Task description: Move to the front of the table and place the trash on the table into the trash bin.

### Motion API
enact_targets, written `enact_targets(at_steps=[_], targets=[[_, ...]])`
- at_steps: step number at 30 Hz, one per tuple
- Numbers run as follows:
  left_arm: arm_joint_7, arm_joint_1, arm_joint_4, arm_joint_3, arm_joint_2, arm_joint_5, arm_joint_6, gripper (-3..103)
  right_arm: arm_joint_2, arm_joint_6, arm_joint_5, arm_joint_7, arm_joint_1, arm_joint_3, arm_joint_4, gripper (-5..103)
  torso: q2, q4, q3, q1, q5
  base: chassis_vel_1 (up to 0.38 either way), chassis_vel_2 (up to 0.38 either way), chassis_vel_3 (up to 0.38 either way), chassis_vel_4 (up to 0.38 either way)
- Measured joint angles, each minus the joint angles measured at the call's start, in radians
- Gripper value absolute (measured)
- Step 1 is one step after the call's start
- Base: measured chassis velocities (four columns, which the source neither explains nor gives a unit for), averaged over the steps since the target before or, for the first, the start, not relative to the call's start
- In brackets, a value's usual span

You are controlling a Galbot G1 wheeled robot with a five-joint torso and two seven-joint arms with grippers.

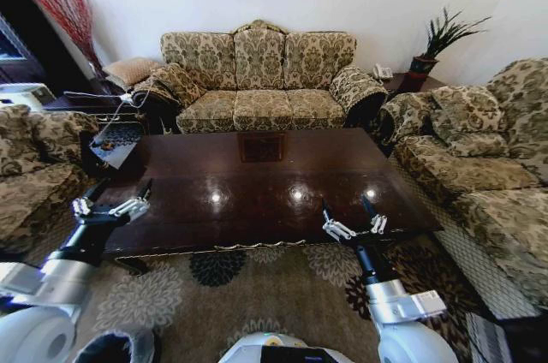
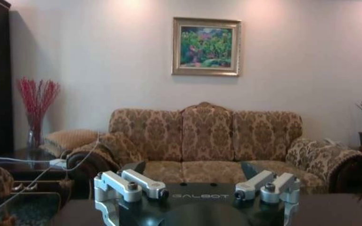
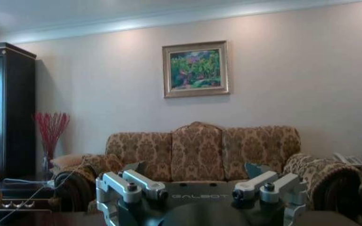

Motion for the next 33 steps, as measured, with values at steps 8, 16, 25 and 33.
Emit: enact_targets(at_steps=[8, 16, 25, 33], targets=[[-0.001, -0.001, 0.006, 0.0, -0.001, -0.002, -0.001, 100, 0.0, 0.0, 0.002, 0.0, 0.001, 0.001, 0.0, 100, 0.0, 0.0, 0.0, 0.0, 0.0, 0.0, 0.0, 0.0, 0.0], [-0.003, -0.001, 0.009, -0.001, 0.0, -0.004, -0.001, 100, 0.0, -0.001, 0.004, -0.001, 0.002, 0.001, 0.0, 100, 0.0, 0.0, 0.0, 0.0, -0.0001, 0.0, 0.0, 0.0, 0.0], [-0.005, -0.002, 0.011, -0.002, 0.0, -0.006, -0.002, 100, 0.0, -0.001, 0.005, -0.001, 0.003, 0.002, -0.001, 100, 0.0, 0.0, 0.0, 0.0, -0.0003, -0.015, -0.016, 0.013, 0.016], [-0.006, -0.002, 0.011, -0.002, 0.0, -0.007, -0.002, 100, 0.0, -0.001, 0.005, -0.001, 0.003, 0.002, -0.001, 100, 0.0, 0.0, 0.0, 0.0, 0.0, -0.147, -0.159, 0.153, 0.15]])
